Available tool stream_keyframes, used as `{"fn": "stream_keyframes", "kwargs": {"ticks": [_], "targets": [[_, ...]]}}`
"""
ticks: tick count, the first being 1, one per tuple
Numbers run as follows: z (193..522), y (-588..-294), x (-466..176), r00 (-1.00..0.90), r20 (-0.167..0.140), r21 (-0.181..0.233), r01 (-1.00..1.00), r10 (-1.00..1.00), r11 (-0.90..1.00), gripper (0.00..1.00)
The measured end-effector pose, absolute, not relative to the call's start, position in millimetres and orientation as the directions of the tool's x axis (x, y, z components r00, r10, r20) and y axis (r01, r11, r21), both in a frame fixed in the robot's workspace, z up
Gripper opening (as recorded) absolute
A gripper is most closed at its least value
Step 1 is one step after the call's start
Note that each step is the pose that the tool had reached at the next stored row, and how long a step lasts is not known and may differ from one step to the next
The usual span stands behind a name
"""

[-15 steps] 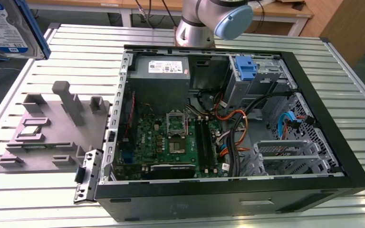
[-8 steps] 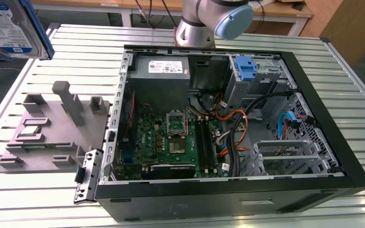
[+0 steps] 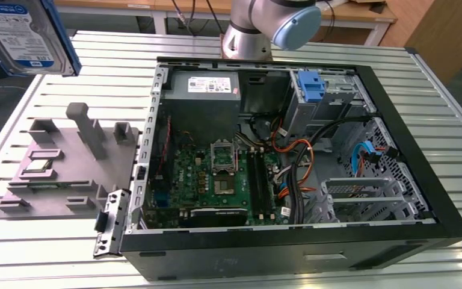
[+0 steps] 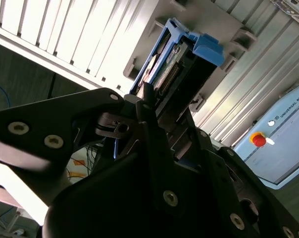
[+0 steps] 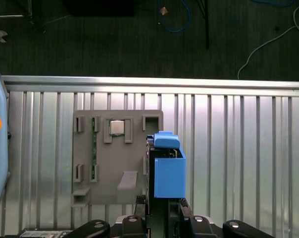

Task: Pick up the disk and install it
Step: 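Pick up the disk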

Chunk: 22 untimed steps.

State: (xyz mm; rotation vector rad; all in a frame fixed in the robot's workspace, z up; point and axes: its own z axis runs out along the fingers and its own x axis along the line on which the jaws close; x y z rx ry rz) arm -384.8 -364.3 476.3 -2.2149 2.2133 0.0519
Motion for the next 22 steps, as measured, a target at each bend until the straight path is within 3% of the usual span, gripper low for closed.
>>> {"fn": "stream_keyframes", "kwargs": {"ticks": [22], "targets": [[485.2, -364.3, -376.0, 0.001, -0.031, 0.017, -1.000, -1.000, -0.001, 0.35]]}}
